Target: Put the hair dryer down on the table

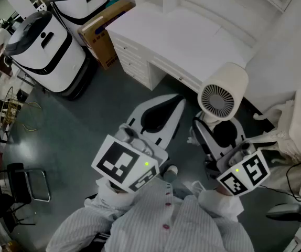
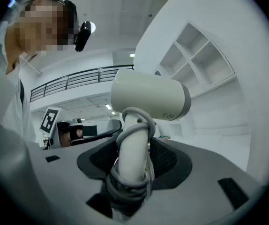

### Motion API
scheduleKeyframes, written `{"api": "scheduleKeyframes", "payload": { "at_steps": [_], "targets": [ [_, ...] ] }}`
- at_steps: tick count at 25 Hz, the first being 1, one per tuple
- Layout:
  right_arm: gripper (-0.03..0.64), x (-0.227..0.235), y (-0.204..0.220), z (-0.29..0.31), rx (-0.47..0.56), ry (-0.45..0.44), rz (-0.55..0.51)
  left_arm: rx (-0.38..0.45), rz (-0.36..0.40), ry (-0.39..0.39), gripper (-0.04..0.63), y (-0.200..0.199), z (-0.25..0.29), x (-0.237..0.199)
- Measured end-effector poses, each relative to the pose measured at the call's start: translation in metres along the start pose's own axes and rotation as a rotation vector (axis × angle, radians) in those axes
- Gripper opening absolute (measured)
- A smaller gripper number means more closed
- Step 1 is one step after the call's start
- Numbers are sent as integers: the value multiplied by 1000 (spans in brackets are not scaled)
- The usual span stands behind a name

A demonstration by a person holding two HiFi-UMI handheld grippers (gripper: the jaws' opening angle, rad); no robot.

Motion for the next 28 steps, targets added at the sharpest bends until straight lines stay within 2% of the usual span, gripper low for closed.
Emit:
{"api": "scheduleKeyframes", "payload": {
  "at_steps": [4, 12, 28],
  "targets": [
    [212, -28, 8, -11, 0, -3, 16, 3, 11, 15, 11, 0, -30, 17],
    [212, -53, 16, -23, -13, 1, 0, 19, 19, 34, 11, 0, -55, 33],
    [212, -36, -2, -62, -1, -28, -13, 50, -3, -23, 11, 1, -44, 57]
  ]
}}
Point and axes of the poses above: the fingertips, and each gripper's own axes: z forward along the fingers, x to its right, y out of its underside, the point moved 3 cm from there along -z, backward along the fingers, and after that the axes turned 4 degrees about -y, right-handed, at the moved point
